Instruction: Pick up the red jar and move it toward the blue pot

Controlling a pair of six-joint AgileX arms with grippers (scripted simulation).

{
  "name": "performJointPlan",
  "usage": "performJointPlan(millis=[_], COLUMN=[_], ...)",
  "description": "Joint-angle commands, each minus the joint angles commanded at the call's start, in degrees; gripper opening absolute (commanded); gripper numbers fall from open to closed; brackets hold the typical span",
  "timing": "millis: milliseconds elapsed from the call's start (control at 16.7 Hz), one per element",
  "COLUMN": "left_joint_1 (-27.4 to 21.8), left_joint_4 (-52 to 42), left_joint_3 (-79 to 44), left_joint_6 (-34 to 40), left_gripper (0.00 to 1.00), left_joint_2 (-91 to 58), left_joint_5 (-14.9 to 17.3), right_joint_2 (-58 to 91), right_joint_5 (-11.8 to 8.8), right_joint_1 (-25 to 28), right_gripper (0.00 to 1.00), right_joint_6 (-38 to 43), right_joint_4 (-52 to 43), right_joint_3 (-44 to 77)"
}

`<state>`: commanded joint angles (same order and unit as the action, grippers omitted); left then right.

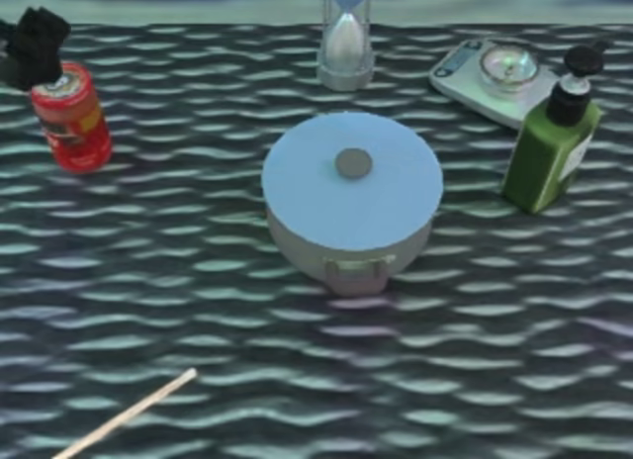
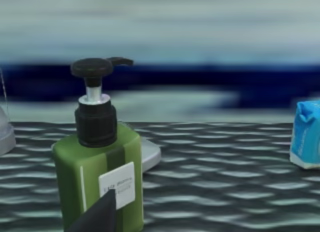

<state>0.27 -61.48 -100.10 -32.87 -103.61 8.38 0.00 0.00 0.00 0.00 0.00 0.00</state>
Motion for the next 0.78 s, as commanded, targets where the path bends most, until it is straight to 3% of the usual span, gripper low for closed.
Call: performJointPlan(millis=[420, 780], left_joint_1=[1.3, 2.0], left_joint_4=[-16.2, -21.3], left_joint_3=[-33.4, -46.3], left_joint_6=[-10.6, -14.5], left_gripper=[1.00, 1.00], left_joint_2=[-31.4, -42.6], left_joint_5=[0.1, -0.2], right_joint_2=[0.0, 0.0], right_joint_5=[0.0, 0.0], right_joint_1=[0.0, 0.0], right_gripper=[1.00, 1.00], right_joint_6=[0.0, 0.0], right_joint_4=[0.0, 0.0], right_joint_3=[0.0, 0.0])
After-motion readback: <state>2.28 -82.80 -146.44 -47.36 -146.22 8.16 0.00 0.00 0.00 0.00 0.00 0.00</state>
